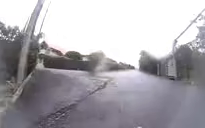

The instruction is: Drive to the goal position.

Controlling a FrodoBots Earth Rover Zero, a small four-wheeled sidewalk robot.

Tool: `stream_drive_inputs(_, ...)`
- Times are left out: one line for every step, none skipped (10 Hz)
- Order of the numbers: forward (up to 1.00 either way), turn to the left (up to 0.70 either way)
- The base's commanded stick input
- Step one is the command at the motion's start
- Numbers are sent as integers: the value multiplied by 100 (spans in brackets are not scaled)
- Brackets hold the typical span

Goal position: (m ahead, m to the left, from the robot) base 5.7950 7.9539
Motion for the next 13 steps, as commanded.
stream_drive_inputs(70,0)
stream_drive_inputs(70,0)
stream_drive_inputs(70,0)
stream_drive_inputs(70,0)
stream_drive_inputs(70,0)
stream_drive_inputs(70,0)
stream_drive_inputs(70,0)
stream_drive_inputs(70,0)
stream_drive_inputs(70,0)
stream_drive_inputs(70,0)
stream_drive_inputs(70,0)
stream_drive_inputs(70,0)
stream_drive_inputs(70,0)
